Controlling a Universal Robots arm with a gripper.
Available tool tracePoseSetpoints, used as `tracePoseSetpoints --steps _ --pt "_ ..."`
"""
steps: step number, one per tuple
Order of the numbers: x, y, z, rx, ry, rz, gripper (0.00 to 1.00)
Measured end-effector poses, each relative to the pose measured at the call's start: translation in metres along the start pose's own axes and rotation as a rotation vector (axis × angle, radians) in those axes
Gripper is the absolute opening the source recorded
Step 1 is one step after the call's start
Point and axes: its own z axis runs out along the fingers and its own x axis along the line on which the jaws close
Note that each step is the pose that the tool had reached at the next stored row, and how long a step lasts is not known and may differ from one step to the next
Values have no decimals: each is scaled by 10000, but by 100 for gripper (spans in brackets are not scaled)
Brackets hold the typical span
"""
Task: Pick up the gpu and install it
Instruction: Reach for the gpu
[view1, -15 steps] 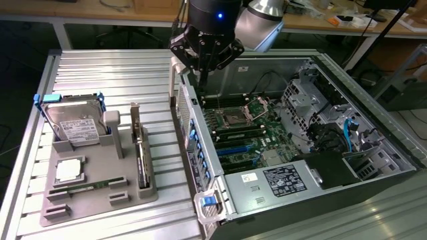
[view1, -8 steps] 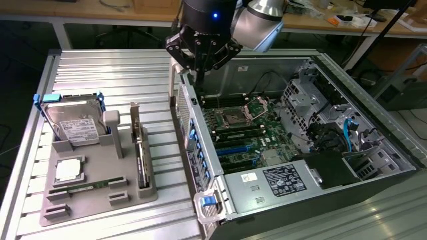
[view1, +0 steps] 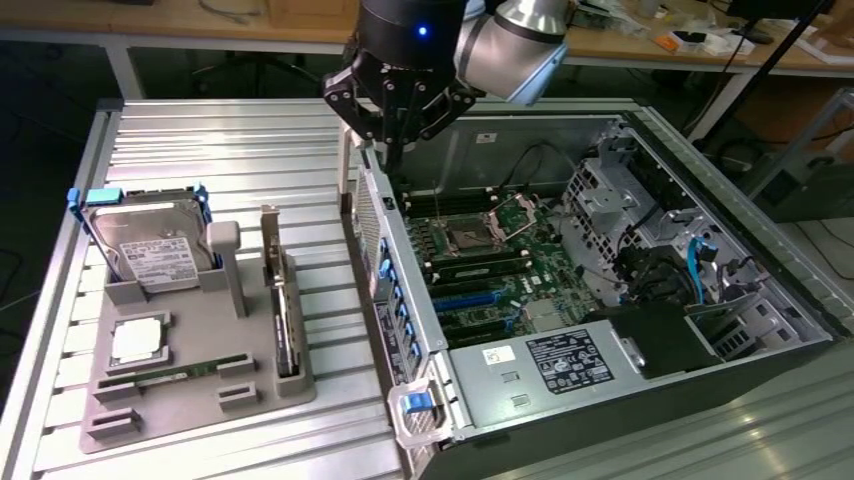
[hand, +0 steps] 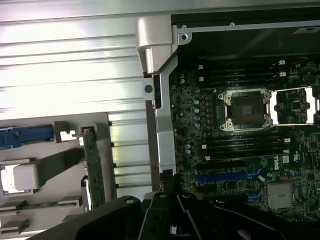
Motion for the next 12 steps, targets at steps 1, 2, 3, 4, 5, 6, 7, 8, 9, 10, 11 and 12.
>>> tracePoseSetpoints --steps 1,2,3,4,5,6,7,8,9,10,11,12 --pt "7 -1 0 0 0 0 11" --pt "14 -1 0 0 0 0 11" --pt "20 -2 0 -1 -1 0 11" --pt "26 -2 0 -1 -1 -1 11" --pt "33 -3 0 0 0 0 11" --pt "40 -3 0 -1 0 0 11" --pt "51 -4 0 0 0 0 11" --pt "59 -4 -1 0 1 0 11" --pt "69 -5 -1 1 1 0 11" --pt "80 -6 0 0 0 1 11" --pt "90 -7 0 0 0 0 11" --pt "101 -8 0 0 0 1 11"
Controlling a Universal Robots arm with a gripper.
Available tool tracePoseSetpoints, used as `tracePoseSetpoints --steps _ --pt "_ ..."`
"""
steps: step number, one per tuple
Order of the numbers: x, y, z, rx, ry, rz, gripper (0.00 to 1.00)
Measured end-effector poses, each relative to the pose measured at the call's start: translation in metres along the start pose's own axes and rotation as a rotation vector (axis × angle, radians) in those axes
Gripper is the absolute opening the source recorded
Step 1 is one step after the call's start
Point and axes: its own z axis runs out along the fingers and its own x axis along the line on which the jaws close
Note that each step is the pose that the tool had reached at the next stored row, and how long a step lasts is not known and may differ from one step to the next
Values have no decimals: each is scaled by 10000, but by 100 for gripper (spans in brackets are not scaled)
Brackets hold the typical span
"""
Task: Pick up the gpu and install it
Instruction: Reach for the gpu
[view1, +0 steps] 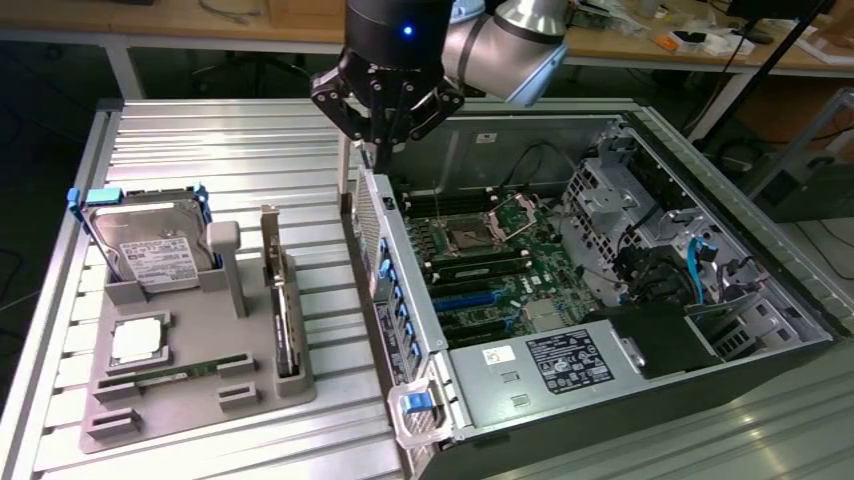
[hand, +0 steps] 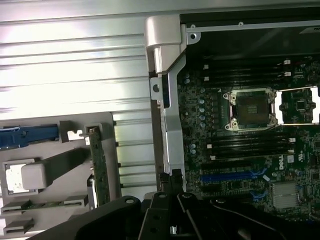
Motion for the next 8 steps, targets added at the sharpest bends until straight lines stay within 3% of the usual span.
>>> tracePoseSetpoints --steps 8 --pt "102 -8 0 -1 0 -2 11"
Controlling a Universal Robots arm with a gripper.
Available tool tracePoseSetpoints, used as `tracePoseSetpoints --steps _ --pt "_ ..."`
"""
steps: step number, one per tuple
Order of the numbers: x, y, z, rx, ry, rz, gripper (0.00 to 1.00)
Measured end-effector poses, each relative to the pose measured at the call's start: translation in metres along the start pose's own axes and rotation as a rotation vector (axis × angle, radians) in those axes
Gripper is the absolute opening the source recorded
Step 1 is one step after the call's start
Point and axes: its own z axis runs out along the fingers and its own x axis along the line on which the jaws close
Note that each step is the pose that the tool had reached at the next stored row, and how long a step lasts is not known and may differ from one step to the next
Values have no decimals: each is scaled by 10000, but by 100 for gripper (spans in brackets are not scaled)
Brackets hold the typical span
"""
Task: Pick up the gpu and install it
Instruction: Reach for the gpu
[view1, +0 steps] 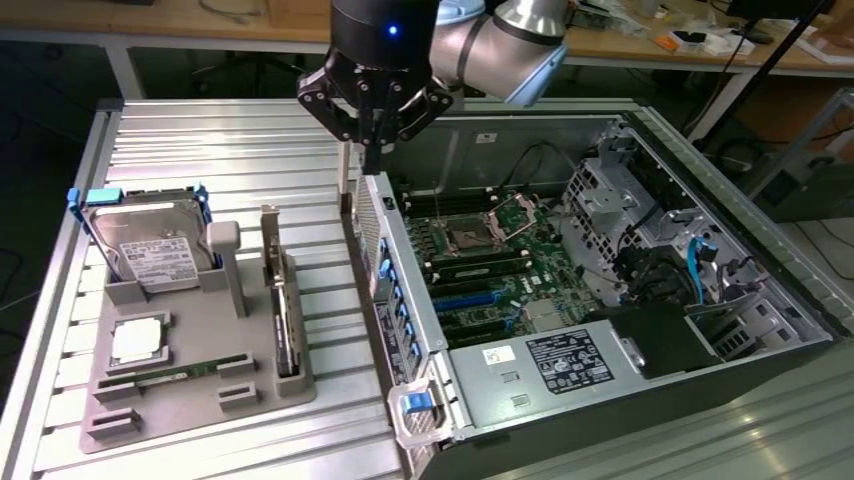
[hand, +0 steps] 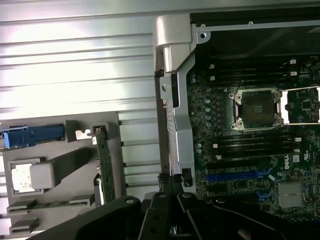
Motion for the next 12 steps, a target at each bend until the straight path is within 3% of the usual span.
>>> tracePoseSetpoints --steps 12 --pt "136 -10 0 0 0 1 11"
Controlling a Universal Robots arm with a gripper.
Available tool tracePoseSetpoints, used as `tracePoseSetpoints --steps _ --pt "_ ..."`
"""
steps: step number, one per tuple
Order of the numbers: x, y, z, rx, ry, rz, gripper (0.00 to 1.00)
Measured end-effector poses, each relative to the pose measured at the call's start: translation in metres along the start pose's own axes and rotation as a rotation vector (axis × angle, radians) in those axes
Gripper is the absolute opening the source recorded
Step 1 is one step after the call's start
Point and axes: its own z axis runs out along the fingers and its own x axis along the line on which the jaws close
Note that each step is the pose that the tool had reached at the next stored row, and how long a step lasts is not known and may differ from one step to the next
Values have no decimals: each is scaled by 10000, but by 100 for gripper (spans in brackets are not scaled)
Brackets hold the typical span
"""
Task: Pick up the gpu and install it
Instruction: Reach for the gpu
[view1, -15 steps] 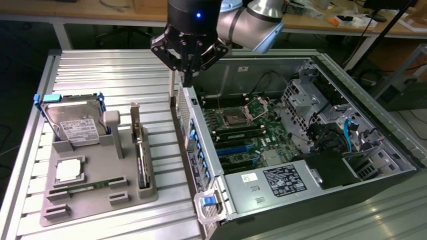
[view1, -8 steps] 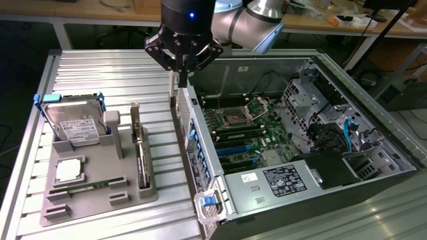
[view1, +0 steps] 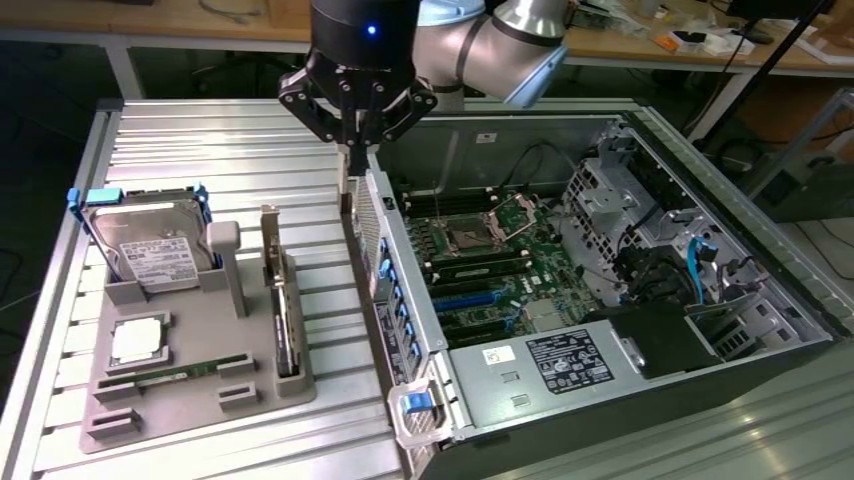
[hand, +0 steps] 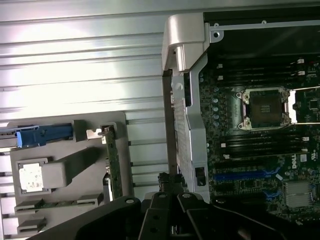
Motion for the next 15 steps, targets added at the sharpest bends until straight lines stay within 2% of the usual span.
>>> tracePoseSetpoints --steps 15 --pt "227 -21 1 1 0 1 11"
